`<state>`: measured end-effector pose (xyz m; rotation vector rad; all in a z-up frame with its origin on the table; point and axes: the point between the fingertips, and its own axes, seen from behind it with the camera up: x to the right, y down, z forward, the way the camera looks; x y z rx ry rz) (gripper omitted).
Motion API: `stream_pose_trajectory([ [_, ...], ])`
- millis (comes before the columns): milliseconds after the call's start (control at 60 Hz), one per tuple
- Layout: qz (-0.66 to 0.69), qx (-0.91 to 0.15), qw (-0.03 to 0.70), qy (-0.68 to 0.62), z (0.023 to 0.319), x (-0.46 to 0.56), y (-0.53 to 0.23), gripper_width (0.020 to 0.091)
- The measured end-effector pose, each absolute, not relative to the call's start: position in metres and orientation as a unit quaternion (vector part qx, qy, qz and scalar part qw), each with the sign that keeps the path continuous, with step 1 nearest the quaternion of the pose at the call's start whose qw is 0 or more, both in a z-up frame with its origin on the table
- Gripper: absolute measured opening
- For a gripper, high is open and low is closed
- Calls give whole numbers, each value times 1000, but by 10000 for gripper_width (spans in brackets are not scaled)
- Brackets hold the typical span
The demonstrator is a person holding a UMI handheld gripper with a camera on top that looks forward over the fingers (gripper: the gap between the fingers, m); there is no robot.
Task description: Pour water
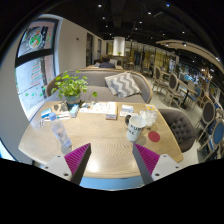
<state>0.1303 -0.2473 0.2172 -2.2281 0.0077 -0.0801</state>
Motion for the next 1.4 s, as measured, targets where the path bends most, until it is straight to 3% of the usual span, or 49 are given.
stream_pose_trajectory([
  [350,-49,-908,416,4,186,100,-265,860],
  [667,-25,-914,405,5,139,-19,-282,860],
  [883,17,-893,450,12,129,-99,-227,858],
  [1083,26,-869,493,33,107,-111,-149,852],
  [1250,14,-859,510,33,75,-104,-102,776],
  [1400,16,-850,527,7,59,-109,-80,584],
])
